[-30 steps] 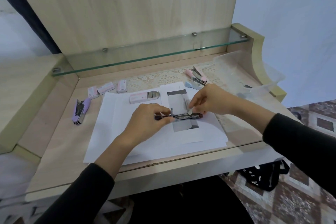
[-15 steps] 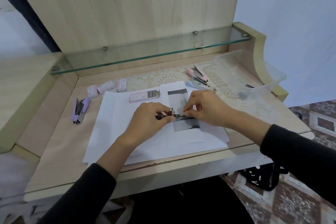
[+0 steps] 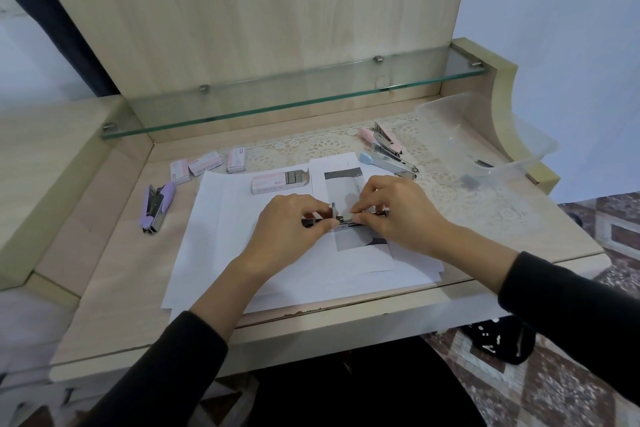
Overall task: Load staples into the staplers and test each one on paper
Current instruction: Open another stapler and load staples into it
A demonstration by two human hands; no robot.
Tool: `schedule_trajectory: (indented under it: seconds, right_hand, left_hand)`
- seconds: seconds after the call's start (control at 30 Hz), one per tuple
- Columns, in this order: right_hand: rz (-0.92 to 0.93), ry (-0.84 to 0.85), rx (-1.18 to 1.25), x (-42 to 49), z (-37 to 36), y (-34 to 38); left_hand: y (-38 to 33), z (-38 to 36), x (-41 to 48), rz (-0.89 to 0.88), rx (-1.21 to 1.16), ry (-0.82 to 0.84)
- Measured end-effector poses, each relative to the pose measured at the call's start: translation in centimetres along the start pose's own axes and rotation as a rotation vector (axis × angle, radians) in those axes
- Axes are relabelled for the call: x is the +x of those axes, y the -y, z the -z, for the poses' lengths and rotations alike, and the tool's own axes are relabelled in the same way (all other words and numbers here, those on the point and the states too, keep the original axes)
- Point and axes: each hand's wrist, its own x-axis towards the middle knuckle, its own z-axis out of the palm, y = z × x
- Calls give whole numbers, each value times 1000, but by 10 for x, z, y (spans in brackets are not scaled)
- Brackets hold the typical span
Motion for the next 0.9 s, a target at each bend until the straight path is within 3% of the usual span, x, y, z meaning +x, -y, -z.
schedule_trajectory:
  seconds: [0.4, 0.67, 0.9]
  right_hand:
    - [-33, 62, 36, 0, 2, -7]
    - [29, -3, 59, -8, 10, -7]
    - [-29, 120, -14, -13, 13, -6]
  left_hand:
    - [1, 1, -1, -23, 18, 0]
    - [1, 1, -1, -27, 8, -1]
    - [0, 1, 0, -28, 16, -1]
